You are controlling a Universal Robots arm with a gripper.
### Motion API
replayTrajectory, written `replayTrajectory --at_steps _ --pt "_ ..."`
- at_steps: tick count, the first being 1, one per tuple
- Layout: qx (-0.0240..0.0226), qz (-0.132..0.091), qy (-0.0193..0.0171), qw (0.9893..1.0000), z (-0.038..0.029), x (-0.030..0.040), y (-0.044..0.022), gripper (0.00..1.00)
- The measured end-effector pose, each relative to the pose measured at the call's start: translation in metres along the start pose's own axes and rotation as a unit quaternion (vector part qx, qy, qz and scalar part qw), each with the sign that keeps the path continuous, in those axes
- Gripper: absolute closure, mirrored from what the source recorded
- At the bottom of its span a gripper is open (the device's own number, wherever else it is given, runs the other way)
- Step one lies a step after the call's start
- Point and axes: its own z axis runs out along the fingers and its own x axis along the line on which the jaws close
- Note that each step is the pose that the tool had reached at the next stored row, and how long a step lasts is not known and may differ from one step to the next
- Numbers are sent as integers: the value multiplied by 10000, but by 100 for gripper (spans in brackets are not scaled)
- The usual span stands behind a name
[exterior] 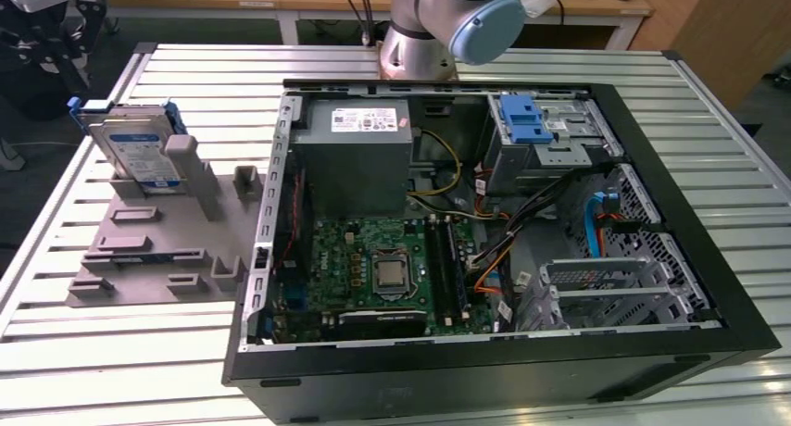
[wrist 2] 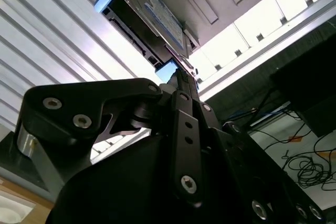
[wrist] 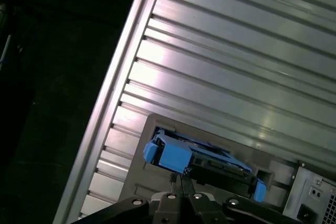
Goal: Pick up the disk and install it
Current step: 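Pick up the disk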
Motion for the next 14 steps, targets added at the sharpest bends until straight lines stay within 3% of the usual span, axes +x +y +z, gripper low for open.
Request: replayTrajectory --at_steps 14 --pt "-4 -371 13 9993 0 8 1 89"
